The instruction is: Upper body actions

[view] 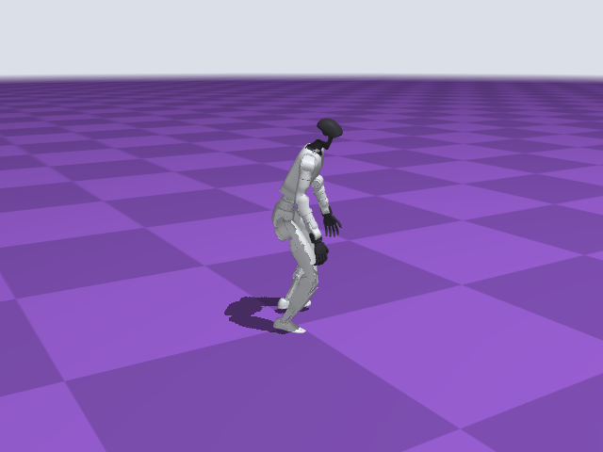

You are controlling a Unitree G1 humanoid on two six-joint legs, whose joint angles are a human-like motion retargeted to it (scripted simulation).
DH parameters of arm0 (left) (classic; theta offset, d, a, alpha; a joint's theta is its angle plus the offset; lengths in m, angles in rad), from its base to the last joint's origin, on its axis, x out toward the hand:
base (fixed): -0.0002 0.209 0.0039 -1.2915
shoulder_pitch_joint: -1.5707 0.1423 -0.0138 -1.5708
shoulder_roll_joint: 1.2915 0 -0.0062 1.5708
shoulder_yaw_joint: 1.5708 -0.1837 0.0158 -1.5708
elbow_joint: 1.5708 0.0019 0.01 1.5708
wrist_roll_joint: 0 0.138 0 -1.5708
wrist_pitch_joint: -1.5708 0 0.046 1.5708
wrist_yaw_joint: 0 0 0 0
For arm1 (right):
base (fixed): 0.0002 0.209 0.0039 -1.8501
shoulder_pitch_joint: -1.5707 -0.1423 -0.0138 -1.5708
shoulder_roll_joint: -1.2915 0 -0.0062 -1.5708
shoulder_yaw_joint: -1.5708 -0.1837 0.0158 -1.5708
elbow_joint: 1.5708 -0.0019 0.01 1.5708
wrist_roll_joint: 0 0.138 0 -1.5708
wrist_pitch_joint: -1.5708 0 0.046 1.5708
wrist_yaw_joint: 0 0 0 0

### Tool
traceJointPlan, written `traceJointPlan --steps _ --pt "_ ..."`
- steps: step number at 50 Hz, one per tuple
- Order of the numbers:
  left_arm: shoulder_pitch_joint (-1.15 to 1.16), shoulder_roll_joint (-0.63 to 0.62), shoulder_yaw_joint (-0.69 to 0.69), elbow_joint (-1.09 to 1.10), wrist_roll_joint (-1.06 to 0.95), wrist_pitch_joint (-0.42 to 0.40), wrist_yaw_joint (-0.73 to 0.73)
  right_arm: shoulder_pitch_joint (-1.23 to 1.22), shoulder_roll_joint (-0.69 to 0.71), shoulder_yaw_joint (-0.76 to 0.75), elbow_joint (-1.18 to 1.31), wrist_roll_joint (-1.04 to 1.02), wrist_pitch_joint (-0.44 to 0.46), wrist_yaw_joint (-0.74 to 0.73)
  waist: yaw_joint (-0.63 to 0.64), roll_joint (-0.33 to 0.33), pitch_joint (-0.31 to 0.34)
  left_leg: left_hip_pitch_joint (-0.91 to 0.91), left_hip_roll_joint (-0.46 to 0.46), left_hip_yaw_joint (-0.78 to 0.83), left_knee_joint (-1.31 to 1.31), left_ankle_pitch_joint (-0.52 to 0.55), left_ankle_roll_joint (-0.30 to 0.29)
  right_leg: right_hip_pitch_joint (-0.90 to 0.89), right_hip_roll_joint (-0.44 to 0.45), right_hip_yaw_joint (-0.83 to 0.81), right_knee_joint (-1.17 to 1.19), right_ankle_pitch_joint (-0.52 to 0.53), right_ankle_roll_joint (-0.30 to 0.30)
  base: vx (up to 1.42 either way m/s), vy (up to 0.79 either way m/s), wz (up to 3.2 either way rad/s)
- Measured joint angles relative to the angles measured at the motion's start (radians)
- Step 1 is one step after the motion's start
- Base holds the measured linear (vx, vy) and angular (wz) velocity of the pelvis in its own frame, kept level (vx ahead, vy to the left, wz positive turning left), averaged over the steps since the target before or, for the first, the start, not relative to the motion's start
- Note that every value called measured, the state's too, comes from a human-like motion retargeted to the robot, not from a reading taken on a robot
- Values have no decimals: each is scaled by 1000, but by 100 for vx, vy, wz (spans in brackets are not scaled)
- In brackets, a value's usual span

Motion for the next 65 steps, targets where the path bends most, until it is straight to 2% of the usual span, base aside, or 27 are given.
traceJointPlan --steps 6,12,20,25,30,33,37,43,45,48,50,53,56,59,65 --pt "-189 7 -24 -75 28 -10 13 -108 -38 -9 -34 57 -6 16 5 20 -10 -219 -27 1 209 -63 40 -203 -42 -3 212 -95 -64 -17 7 44" --pt "-329 23 -39 -120 35 -19 6 -194 -56 -7 -47 66 -17 23 13 -13 -31 -365 -56 55 314 -105 77 -400 -74 33 333 -111 -111 -16 2 32" --pt "-335 14 -6 -78 16 -26 -5 -208 -68 22 -42 -2 -42 31 -3 -15 -16 -358 -70 62 325 -128 89 -406 -88 49 350 -109 -110 -2 1 1" --pt "-277 81 -8 -73 189 -11 -49 -157 -44 15 -3 -42 -40 29 -10 -19 -13 -236 -68 45 172 -101 70 -271 -67 37 195 -44 -59 3 -2 -19" --pt "-169 113 5 -52 278 42 -49 -66 -13 17 79 -75 -15 19 -4 -34 -19 -10 -57 48 -148 28 45 -43 -22 5 -103 74 5 9 -7 -41" --pt "-83 76 36 -5 240 63 -36 14 15 -1 144 -106 8 -2 16 -39 -36 156 -49 62 -395 139 30 126 21 -19 -352 192 45 18 -11 -53" --pt "39 -12 73 103 178 36 -46 137 28 -41 254 -111 12 -41 49 -18 -55 396 -38 70 -694 274 6 387 95 -68 -694 357 92 26 -12 -35" --pt "239 -64 73 213 202 -21 -125 296 12 -68 363 -174 -9 -83 4 0 -81 666 -77 40 -957 365 4 686 162 -164 -1018 495 112 33 -10 8" --pt "292 -66 90 259 243 -24 -118 336 6 -81 405 -211 15 -97 -9 1 -123 708 -94 69 -1016 385 12 732 180 -214 -1068 496 120 31 -12 3" --pt "323 -87 118 377 273 10 -28 365 24 -176 493 -229 139 -104 10 3 -190 709 -106 58 -1037 386 11 687 166 -159 -1023 470 107 22 -11 6" --pt "332 -122 153 463 222 32 69 372 34 -249 543 -166 218 -106 28 3 -196 697 -99 33 -1012 381 7 690 161 -156 -1012 464 106 11 -5 -1" --pt "362 -140 214 520 67 -2 77 374 32 -268 571 14 183 -81 26 1 -154 747 -105 46 -1024 379 17 740 185 -177 -1033 465 93 2 0 -13" --pt "404 -158 258 502 21 -16 4 388 39 -276 550 100 151 -48 6 9 -165 759 -102 46 -1024 376 12 749 186 -172 -1034 464 94 10 1 0" --pt "429 -173 286 471 53 -2 -7 393 52 -284 511 114 147 -57 2 15 -183 756 -103 34 -1021 376 13 752 189 -176 -1039 465 93 6 -1 6" --pt "401 -162 242 440 75 28 -32 363 63 -214 426 39 120 -24 8 14 -172 774 -100 53 -1018 377 13 762 191 -177 -1028 460 88 0 0 -3"
